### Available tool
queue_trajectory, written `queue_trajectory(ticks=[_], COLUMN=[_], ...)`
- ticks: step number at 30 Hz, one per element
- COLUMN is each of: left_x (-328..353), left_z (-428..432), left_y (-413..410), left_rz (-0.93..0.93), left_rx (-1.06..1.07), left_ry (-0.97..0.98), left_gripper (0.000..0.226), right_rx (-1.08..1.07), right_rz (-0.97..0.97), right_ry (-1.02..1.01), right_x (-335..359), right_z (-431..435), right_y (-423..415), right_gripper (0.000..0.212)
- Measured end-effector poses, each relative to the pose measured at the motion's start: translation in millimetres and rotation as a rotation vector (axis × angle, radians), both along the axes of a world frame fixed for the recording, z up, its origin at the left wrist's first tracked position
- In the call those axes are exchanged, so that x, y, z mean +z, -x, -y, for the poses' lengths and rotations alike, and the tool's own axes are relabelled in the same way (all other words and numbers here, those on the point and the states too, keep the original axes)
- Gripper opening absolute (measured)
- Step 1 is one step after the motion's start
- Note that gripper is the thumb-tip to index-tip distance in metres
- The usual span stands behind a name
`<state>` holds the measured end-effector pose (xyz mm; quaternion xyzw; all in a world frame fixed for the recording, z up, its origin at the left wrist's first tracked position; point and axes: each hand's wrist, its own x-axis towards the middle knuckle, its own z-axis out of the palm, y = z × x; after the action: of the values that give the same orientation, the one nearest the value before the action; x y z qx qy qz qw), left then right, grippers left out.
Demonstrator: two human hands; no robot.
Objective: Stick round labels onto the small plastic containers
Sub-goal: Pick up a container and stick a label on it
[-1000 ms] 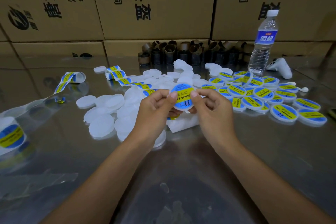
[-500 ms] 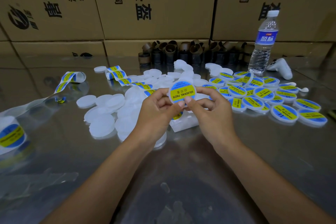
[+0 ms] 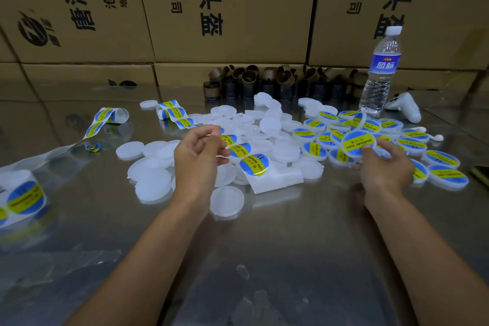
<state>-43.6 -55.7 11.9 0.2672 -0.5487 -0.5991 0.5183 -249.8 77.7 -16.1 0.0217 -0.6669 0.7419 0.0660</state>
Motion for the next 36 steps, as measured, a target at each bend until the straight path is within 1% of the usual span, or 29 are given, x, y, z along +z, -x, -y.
queue_trajectory(ticks=[4, 8, 11, 14, 16, 18, 20, 22, 24, 27, 30, 36], left_x=[-2.7, -10.2, -16.3, -21.1, -23.7, -24.8, -25.8, -26.2, -25.1, -24.7, -25.8, -25.7], left_z=[5.1, 9.5, 10.6, 8.7, 9.3, 10.9, 12.3, 12.5, 12.3, 13.3, 14.6, 16.2], left_y=[-1.7, 1.1, 4.0, 3.1, 1.2, -1.0, -3.2, -4.0, -3.6, -4.2, -5.7, -6.7], left_rz=[0.103, 0.235, 0.362, 0.54, 0.686, 0.857, 1.021, 1.119, 1.182, 1.212, 1.197, 1.214], left_rx=[0.067, 0.106, 0.138, 0.193, 0.241, 0.252, 0.243, 0.251, 0.266, 0.251, 0.247, 0.316], left_ry=[0.025, 0.096, 0.211, 0.393, 0.521, 0.602, 0.632, 0.633, 0.652, 0.645, 0.606, 0.598], left_gripper=[0.016, 0.02, 0.022, 0.018, 0.021, 0.024, 0.023, 0.02, 0.017, 0.019, 0.026, 0.045], right_rx=[0.0, 0.004, 0.012, -0.019, -0.028, -0.006, 0.03, 0.078, 0.116, 0.131, 0.129, 0.137], right_rz=[0.04, 0.075, 0.103, 0.104, 0.049, -0.043, -0.161, -0.259, -0.312, -0.296, -0.257, -0.251], right_ry=[-0.028, -0.052, 0.002, -0.026, -0.043, -0.067, -0.108, -0.15, -0.174, -0.163, -0.133, -0.125], right_x=[-5.2, -7.6, -7.3, -6.6, -3.8, 0.0, 1.9, 3.3, 4.3, 4.8, 3.8, 3.3], right_z=[0.3, 1.2, 2.4, 3.6, 5.7, 8.7, 11.4, 13.6, 15.1, 15.7, 15.0, 17.9], right_y=[8.5, 11.2, 13.0, 12.4, 7.9, -0.1, -9.0, -17.7, -22.6, -22.2, -20.5, -20.1], right_gripper=[0.019, 0.037, 0.04, 0.029, 0.018, 0.016, 0.016, 0.017, 0.017, 0.018, 0.018, 0.019])
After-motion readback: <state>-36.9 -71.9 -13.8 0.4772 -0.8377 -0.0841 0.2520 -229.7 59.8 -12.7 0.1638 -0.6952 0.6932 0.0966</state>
